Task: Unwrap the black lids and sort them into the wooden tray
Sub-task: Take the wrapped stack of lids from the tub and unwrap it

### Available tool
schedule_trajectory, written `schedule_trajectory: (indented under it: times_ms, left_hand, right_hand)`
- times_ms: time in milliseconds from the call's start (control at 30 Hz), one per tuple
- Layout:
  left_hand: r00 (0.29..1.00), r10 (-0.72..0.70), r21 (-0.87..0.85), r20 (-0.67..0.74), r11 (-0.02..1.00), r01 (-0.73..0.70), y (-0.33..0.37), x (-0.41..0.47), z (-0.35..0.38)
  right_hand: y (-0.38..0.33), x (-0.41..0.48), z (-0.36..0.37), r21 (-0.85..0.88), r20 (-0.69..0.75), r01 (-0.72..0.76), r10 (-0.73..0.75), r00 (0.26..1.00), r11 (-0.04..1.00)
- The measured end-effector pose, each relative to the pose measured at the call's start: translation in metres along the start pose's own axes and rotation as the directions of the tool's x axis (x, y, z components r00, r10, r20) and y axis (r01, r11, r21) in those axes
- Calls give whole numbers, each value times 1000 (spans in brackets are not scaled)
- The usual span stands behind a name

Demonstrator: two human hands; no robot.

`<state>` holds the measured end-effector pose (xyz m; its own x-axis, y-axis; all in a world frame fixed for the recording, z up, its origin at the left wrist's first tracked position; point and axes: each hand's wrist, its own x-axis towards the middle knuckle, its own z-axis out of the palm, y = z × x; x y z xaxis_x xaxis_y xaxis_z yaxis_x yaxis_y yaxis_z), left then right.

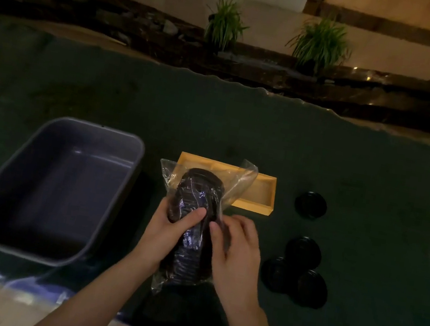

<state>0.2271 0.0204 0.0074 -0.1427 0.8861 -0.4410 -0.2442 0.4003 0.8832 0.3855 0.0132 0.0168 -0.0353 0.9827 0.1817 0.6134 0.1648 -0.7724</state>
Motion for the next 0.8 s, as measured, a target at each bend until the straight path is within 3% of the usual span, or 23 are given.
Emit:
schedule_trajectory:
  times_ms: [67, 133, 200, 267, 400, 500, 600, 800]
  left_hand:
    - [1000, -6, -7, 9, 1000, 6, 4, 3, 0]
    - [999, -38, -68, 24, 997, 39, 7, 7, -6]
    - [996, -77, -130, 54, 988, 83, 11, 10, -14]
    - [991, -89, -158, 99, 982, 104, 15, 11, -20]
    - [989, -84, -150, 118, 984, 101, 18, 13, -25]
    - [991, -78, -146, 107, 985, 94, 17, 14, -31]
    - [994, -64, -158, 93, 984, 78, 16, 14, -38]
    - [996, -37, -168, 81, 984, 50, 18, 12, -49]
  right_hand:
    - [6, 6, -4, 57, -81, -23, 28, 996, 998]
    - [17, 12, -13, 261, -65, -150, 173, 983, 953]
    - [25, 18, -22, 522, 49, -333, 362, 931, 785]
    - [27, 19, -26, 632, 134, -414, 434, 891, 655]
    - [21, 17, -19, 561, 3, -320, 384, 923, 764]
    - [17, 13, -14, 322, -159, -165, 225, 961, 932]
    - [10, 9, -8, 108, -130, -85, 99, 987, 990]
    - [-4, 6, 0, -18, -19, -133, 133, 991, 991]
